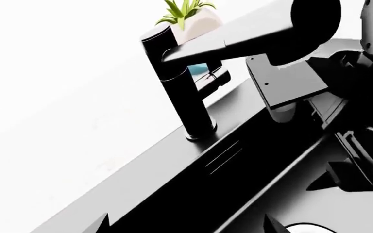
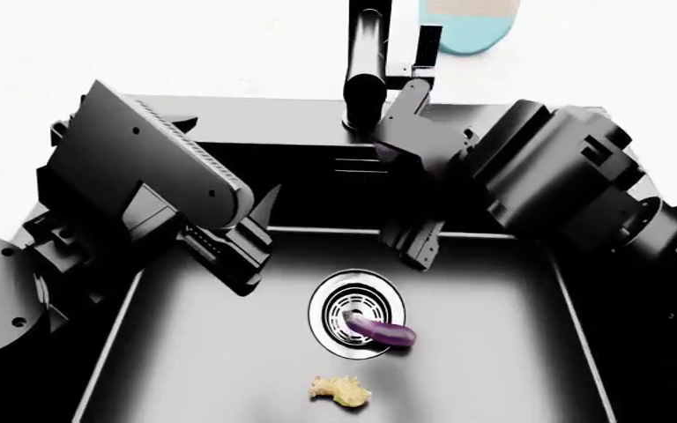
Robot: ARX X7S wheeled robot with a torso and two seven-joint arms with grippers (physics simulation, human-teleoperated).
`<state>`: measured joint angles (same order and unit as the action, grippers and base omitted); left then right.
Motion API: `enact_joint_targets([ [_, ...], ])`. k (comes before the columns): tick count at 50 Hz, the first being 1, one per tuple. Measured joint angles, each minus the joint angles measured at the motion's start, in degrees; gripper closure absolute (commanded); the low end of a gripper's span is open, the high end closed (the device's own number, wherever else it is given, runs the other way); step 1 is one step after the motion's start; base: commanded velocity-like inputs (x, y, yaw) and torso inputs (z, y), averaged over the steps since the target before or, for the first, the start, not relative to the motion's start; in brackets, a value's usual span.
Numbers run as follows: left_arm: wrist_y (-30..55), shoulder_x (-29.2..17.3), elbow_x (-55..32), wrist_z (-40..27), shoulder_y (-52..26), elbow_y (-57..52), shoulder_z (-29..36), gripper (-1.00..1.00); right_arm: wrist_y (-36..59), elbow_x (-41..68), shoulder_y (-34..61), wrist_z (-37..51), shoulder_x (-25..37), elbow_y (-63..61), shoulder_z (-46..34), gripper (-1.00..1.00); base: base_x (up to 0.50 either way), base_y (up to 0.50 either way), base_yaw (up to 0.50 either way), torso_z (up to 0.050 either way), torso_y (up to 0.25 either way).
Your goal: Pick up the fruits and vegetables and place them in the sink. Turn on the sink faucet to wash them. Then turn the sink off and put them in the tray.
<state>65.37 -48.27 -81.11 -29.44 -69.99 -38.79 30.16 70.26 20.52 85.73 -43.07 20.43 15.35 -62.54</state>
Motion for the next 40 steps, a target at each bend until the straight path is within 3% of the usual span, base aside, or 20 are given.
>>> enact_joint_targets([
  [20,-0.66,-0.5,0.32,0.4,0.3,-0.1,0.11,-1.0,-9.32,-1.05,-4.06,-4.35,-6.5,12.95,-5.41,-1.0,0.0,0.0,0.0,0.0,0.0],
  [40,-1.26,-0.74,0.98,0.66,0.79,-0.09,0.46,-1.0,-10.55,-1.46,-6.92,-6.86,-7.96,15.87,-9.69,-1.0,0.0,0.0,0.0,0.0,0.0],
])
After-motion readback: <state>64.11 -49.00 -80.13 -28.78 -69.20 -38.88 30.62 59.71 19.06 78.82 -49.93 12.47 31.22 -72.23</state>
